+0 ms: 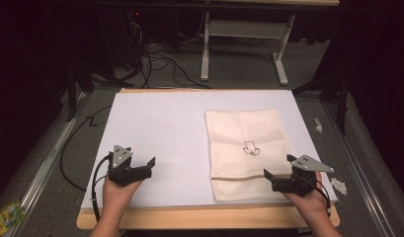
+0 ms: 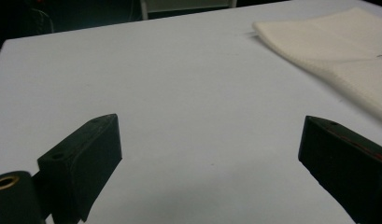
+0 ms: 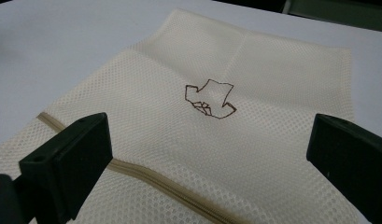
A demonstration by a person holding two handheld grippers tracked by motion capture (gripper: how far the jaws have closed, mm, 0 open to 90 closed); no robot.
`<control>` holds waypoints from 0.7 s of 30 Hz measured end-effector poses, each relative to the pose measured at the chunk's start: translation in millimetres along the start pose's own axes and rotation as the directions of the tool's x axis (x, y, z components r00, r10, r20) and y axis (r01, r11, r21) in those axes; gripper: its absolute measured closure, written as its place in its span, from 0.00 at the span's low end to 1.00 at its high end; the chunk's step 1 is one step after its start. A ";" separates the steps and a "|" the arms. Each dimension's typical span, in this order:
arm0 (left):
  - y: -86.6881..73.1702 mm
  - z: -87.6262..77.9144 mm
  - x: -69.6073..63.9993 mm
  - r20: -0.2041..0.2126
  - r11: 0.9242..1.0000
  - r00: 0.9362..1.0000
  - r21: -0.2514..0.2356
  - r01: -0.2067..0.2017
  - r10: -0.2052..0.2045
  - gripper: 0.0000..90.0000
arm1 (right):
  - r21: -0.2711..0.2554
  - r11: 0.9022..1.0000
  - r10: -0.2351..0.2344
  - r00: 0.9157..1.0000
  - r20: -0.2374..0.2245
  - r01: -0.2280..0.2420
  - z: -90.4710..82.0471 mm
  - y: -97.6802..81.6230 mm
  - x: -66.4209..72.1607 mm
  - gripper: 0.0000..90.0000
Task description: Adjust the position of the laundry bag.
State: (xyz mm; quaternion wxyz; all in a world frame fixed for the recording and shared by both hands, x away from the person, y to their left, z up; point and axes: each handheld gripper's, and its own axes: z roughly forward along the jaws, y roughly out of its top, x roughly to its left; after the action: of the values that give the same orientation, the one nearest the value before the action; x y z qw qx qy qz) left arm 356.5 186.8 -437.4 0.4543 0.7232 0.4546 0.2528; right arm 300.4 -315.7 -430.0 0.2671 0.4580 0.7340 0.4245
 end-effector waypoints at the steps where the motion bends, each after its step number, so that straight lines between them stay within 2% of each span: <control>1: 1.1 0.3 -1.0 0.018 1.000 1.000 0.002 0.004 -0.004 0.08 | 0.000 1.000 0.000 1.000 0.000 0.000 0.0 0.0 0.0 0.00; 5: 1.6 3.9 -3.9 0.035 1.000 0.999 0.016 -0.004 0.004 0.08 | 0.006 1.000 -0.007 1.000 0.003 0.007 0.8 -0.9 0.2 0.01; 10: 1.7 5.7 -10.8 0.049 0.999 0.998 0.020 -0.041 0.040 0.13 | 0.016 1.000 -0.007 1.000 0.004 0.007 1.4 -2.5 -1.6 0.01; 12: 2.1 5.3 -14.6 0.081 1.000 0.996 0.008 -0.030 0.029 0.16 | 0.013 1.000 -0.001 1.000 0.008 0.001 0.9 -2.7 -3.5 0.01; 13: 2.1 5.3 -14.6 0.081 1.000 0.996 0.008 -0.030 0.029 0.17 | 0.013 1.000 -0.001 1.000 0.008 0.001 0.9 -2.7 -3.5 0.01; 16: 2.1 9.3 -20.4 0.118 1.000 0.993 0.016 -0.012 0.010 0.18 | 0.016 1.000 0.007 1.000 0.014 -0.007 0.8 -3.0 -6.2 0.01; 17: 1.8 14.6 -27.1 0.142 1.000 0.990 0.025 -0.011 0.007 0.18 | 0.017 1.000 0.003 1.000 0.015 -0.004 0.8 -3.1 -6.7 0.01; 18: 1.8 14.6 -27.1 0.142 1.000 0.990 0.025 -0.011 0.007 0.19 | 0.018 1.000 0.003 1.000 0.018 -0.004 1.0 -3.3 -6.9 0.02; 19: 2.1 22.7 -37.8 0.172 0.999 0.985 0.042 -0.017 0.009 0.20 | 0.022 1.000 0.002 1.000 0.020 -0.002 1.3 -3.6 -7.1 0.03; 20: 2.1 22.7 -37.8 0.172 0.999 0.985 0.042 -0.017 0.009 0.21 | 0.022 1.000 0.002 1.000 0.020 -0.002 1.3 -3.6 -7.1 0.03; 21: 2.6 29.0 -46.1 0.193 0.998 0.981 0.052 -0.019 0.008 0.21 | 0.024 1.000 0.000 1.000 0.021 -0.001 1.6 -3.7 -7.4 0.04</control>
State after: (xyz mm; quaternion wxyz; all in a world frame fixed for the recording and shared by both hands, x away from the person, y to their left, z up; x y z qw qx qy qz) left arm 359.1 133.0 -446.2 0.4750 0.7593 0.4101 0.1724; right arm 303.2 -322.6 -434.0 0.2691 0.4658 0.7361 0.4107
